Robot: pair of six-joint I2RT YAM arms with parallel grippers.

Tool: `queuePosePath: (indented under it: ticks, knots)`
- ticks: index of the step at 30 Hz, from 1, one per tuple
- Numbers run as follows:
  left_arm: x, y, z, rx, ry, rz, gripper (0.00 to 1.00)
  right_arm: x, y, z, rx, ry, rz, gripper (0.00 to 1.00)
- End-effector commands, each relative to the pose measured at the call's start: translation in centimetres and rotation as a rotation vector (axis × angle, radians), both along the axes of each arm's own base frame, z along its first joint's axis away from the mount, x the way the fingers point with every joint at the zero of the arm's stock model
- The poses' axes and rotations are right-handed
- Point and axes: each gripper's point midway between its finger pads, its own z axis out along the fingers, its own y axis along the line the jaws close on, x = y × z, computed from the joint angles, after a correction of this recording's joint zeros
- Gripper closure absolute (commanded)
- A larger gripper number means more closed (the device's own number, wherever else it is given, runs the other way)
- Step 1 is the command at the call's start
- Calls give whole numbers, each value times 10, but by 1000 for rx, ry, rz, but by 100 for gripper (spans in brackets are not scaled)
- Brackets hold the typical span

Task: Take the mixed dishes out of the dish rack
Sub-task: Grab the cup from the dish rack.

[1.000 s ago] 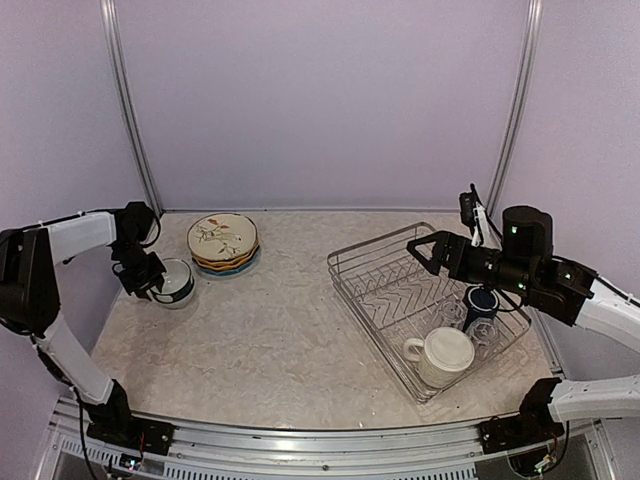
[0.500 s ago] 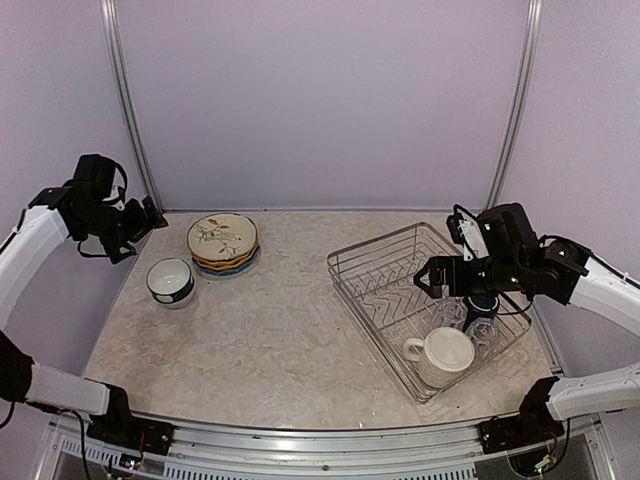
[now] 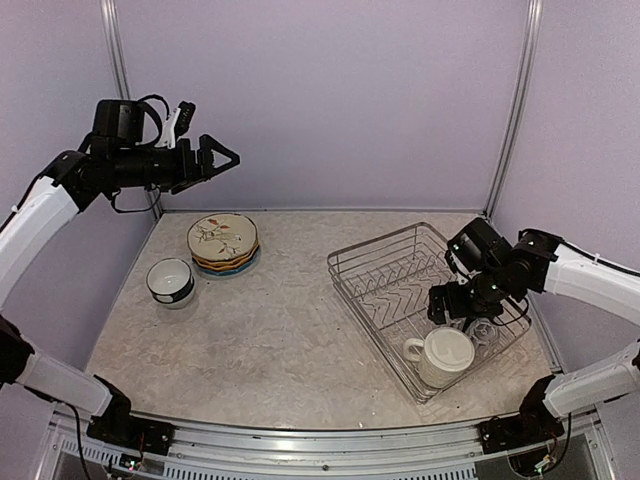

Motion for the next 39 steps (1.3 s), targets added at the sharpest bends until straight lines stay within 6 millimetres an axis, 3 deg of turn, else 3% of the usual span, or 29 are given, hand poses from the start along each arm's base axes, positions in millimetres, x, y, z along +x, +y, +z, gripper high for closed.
queuePosePath:
  ticks: [1, 10, 15, 22, 31, 34, 39]
  knots:
    - [4, -18, -43, 50, 61, -97, 1, 11, -15, -3, -101, -14, -105, 0]
    - [-3, -20, -63, 57, 120, -120, 1, 33, -6, -24, -110, -26, -172, 5]
    - [-8, -22, -61, 46, 125, -135, 1, 43, -2, -34, -125, -28, -187, 17]
    - [-11, -23, -60, 51, 127, -137, 1, 46, -1, -29, -122, -43, -186, 43]
    - [-11, -27, -65, 45, 152, -157, 1, 55, 17, 34, 42, -205, -107, 65]
    - [-11, -30, -68, 35, 164, -173, 1, 57, 24, 63, 136, -292, -86, 72]
    - [-15, -43, -72, -11, 203, -247, 1, 56, 37, 120, 371, -480, -45, 74]
